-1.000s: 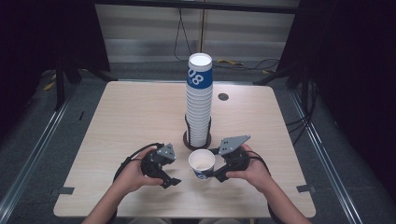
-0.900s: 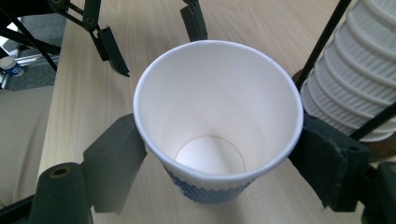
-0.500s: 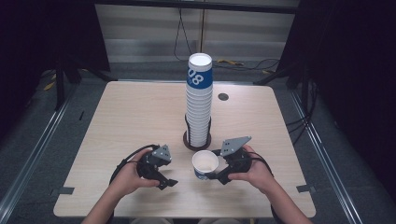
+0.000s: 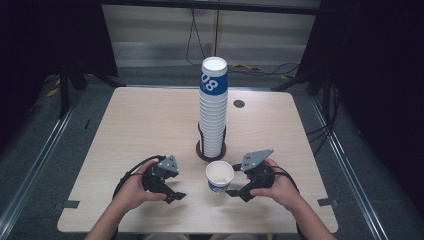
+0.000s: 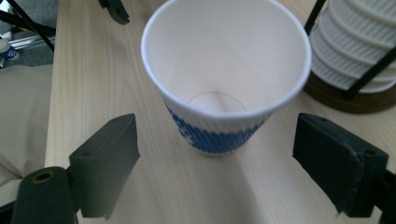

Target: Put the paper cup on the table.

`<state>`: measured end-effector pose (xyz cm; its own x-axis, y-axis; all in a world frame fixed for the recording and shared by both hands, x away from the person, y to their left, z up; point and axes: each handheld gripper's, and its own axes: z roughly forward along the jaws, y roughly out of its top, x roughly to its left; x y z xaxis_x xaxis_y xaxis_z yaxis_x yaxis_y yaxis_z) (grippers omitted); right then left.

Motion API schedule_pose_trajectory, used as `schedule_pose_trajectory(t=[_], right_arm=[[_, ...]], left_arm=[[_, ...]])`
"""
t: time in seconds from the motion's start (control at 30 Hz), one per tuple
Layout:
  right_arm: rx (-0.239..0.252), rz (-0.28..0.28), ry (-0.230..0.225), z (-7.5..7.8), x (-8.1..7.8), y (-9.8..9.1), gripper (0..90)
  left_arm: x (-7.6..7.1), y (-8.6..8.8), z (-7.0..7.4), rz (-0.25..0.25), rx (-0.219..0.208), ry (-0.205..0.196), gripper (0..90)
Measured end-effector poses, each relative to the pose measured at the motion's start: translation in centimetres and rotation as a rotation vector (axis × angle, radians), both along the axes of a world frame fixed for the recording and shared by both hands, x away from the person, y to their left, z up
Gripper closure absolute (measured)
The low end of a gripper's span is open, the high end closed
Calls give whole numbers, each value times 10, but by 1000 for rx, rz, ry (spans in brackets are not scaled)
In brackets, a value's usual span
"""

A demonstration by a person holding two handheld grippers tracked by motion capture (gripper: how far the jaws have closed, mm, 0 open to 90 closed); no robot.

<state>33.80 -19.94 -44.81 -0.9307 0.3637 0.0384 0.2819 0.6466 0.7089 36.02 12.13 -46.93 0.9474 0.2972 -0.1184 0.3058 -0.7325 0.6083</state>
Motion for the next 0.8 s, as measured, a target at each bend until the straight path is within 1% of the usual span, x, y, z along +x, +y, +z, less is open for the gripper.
schedule_pose_trajectory(t=[0.07,0.13,0.17,0.2,0.3,0.4,0.43,0.47,0.5,0.53,0.57,0.6,0.63,0.67,0.7,0.8], right_arm=[[-8,-8,4,-1,-1,-4,137],[-12,-19,17,-3,-2,-8,136],[-25,-25,12,-6,-4,-12,137],[-25,-25,12,-6,-4,-12,137],[-27,-44,23,-10,-7,-19,137],[-25,-53,25,-12,-9,-23,136],[-27,-65,28,-13,-10,-27,137],[-27,-65,28,-13,-10,-27,137],[-39,-70,32,-14,-11,-31,137],[-39,-70,32,-14,-11,-31,137],[-43,-76,31,-16,-11,-34,137],[-43,-76,31,-16,-11,-34,137],[-44,-88,39,-18,-13,-38,137],[-44,-88,39,-18,-13,-38,137],[-44,-96,39,-20,-13,-41,137],[-50,-103,39,-23,-15,-45,137]], left_arm=[[0,1,-1,-3,-5,1,180],[0,2,-1,4,-1,0,180],[1,3,-1,2,-2,0,180],[1,4,-1,4,3,0,180],[1,6,-1,18,-5,2,179],[2,9,-1,17,0,-2,179],[2,10,-1,22,-6,2,179],[2,10,-1,22,-6,-4,179],[2,11,-1,22,0,-4,179],[3,12,-1,17,-2,-5,179],[3,13,-2,23,-7,1,180],[3,15,-2,29,-3,-1,180],[4,17,-3,30,-7,1,179],[4,17,-3,30,-7,1,179],[5,19,-4,41,4,2,179],[6,21,-6,40,0,0,179]])
